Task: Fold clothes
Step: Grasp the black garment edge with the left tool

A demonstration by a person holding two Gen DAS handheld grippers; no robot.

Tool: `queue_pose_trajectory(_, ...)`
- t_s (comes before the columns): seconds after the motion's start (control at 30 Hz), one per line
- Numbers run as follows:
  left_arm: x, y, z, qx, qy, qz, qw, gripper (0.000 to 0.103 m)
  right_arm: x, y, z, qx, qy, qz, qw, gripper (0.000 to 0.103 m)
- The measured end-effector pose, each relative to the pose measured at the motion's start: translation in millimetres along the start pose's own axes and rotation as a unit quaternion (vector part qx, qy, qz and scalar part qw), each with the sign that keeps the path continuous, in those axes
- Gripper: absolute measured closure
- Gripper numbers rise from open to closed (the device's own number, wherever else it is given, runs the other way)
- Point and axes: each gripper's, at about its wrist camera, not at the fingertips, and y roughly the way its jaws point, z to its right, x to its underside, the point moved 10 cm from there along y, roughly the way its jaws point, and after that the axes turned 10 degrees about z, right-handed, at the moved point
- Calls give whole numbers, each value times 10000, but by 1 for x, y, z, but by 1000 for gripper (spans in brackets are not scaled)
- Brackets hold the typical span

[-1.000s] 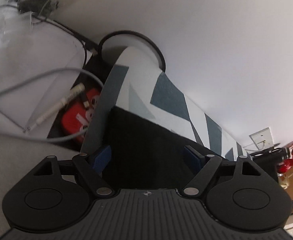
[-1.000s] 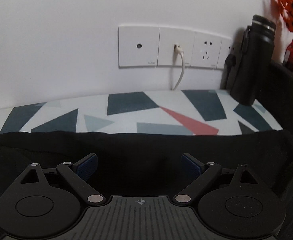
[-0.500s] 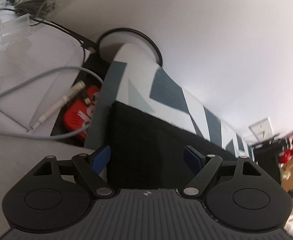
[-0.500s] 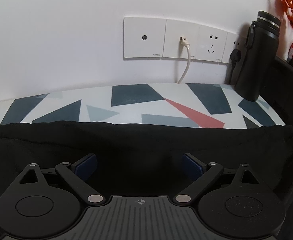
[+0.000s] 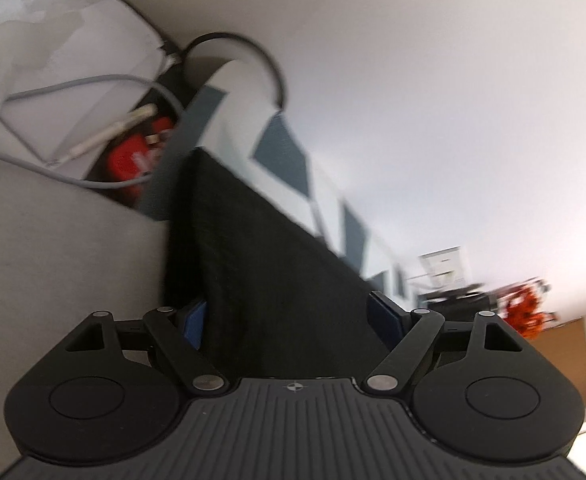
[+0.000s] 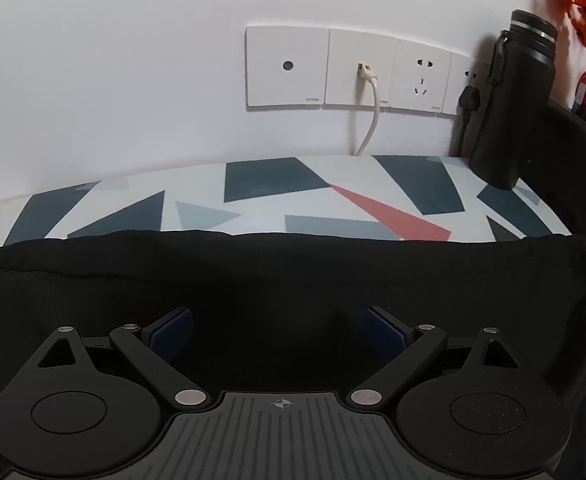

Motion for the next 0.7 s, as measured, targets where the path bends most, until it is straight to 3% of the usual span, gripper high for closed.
queue_pose_trajectory(0.13,5,5,17,241,324,-107,9991,22,1,-1,-2,-16,-26,-15,10000,11)
queue_pose_trajectory(0.27,8,26,11,-165,818,-123,9964,22,4,-1,-3,-5,-59,-47,10000,11)
queue_pose_trajectory(0.37,-6,41,-7,-344,576,113,9977,22,5,-1,-4,2,-74,-57,10000,11)
queue_pose_trajectory(0.5,-29,56,-14,-94,37,427,9990,23,7,-2,-3,10,-88,-69,9999,11)
queue_pose_trajectory(0.7,-46,81,-19,-201,-62,433,9988,54,11,1,0,62,-47,-131,9999,11)
